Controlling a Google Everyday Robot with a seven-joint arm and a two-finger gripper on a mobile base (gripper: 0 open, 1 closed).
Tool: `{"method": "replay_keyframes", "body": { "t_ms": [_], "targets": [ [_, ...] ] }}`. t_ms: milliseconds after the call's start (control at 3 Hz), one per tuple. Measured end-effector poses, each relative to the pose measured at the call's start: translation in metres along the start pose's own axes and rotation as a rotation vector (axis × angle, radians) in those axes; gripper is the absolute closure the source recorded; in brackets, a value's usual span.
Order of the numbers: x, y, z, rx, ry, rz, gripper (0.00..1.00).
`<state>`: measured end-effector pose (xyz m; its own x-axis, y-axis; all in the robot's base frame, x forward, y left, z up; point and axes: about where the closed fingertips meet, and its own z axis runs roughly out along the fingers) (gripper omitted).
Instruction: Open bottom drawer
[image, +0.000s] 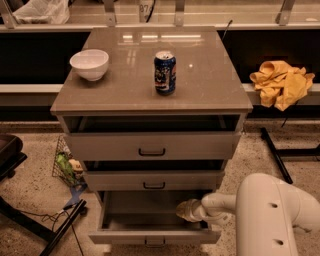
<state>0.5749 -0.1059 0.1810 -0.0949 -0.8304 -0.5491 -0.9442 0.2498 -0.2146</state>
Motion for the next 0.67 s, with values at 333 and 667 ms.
{"method": "replay_keyframes", "body": {
  "t_ms": [333,667],
  "targets": [
    [0.002,-0.003,0.005,0.005,-0.003,0.005,1.00],
    [0.016,0.024,0.006,-0.030,0.026,0.030,1.00]
  ]
}}
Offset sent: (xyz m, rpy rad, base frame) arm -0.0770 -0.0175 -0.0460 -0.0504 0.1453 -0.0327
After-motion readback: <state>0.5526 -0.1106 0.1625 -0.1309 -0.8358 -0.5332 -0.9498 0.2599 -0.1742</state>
